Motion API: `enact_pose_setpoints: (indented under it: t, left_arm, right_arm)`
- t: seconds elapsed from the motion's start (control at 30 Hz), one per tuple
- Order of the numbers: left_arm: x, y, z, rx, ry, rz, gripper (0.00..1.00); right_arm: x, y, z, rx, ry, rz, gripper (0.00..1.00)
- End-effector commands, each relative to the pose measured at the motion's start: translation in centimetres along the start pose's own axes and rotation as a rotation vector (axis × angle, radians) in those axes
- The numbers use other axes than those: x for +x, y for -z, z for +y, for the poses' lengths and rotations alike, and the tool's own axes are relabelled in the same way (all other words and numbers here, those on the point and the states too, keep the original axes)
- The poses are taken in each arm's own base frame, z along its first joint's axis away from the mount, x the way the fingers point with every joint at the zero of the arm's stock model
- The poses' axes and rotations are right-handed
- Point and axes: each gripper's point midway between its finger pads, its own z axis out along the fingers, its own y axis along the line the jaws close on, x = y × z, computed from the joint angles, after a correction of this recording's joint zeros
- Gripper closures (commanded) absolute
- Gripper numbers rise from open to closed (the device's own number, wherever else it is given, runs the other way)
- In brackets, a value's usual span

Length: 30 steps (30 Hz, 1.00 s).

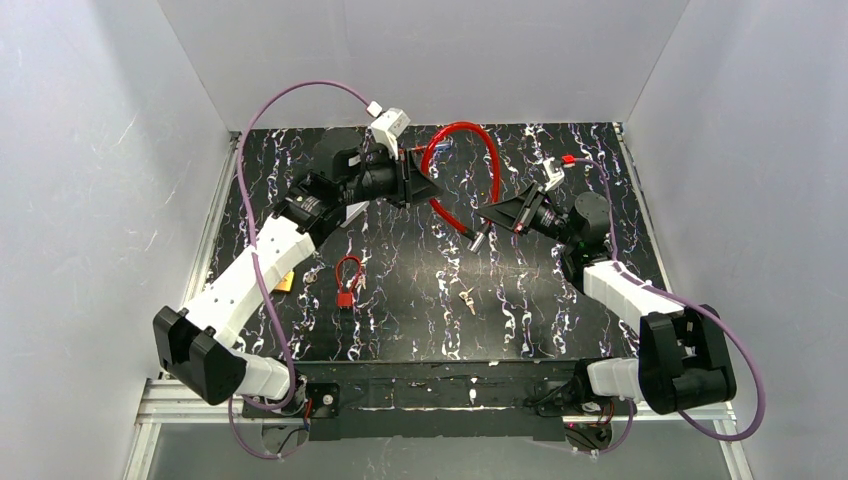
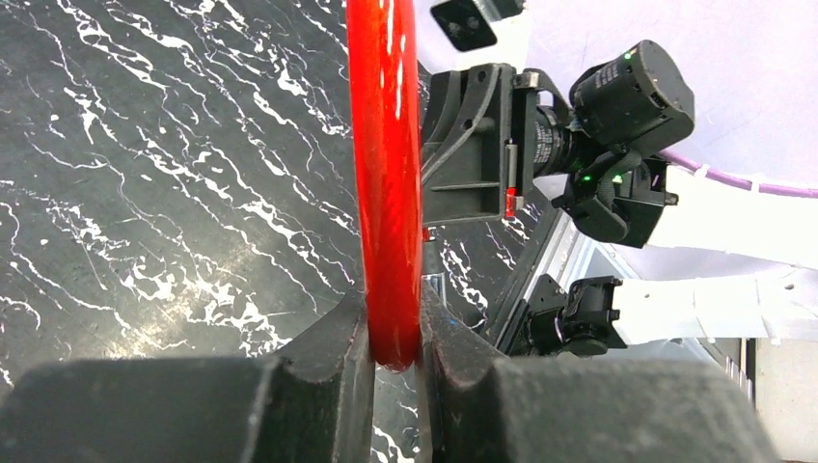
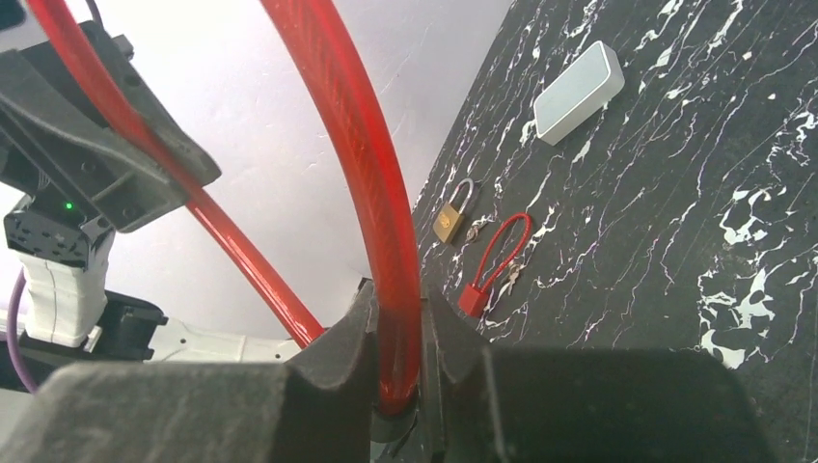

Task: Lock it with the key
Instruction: Place the lock at the center of the board.

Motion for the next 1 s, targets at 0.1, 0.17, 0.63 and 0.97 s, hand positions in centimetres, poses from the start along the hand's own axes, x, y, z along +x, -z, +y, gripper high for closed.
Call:
enact_pose_setpoints:
  t: [0.1,0.17,0.63,0.97]
  left_arm:
    - [-4.2,2.3,0.5,-0.035,-0.051,-0.117,1.0]
    - [-3.6,2.5,0.1,-0.006,-0.038,-0.102,1.0]
    - [7.1,4.3,0.7,0.071,0.177,0.125,1.0]
    - [17.9,5.2,4.6,-0.008,0.338,0.26,1.0]
  right_arm:
    - [0.4,0.6,0.2,-0.001,0.079,0.021,0.99]
    - [0.3,0.5,0.5,-0.014,0.087,0.026,0.99]
    - [0.6,0.7,1.2,-0.016,0.127,0.069,0.02]
    - [0.3,0.6,0.8,0.016,0.139,0.073,0.01]
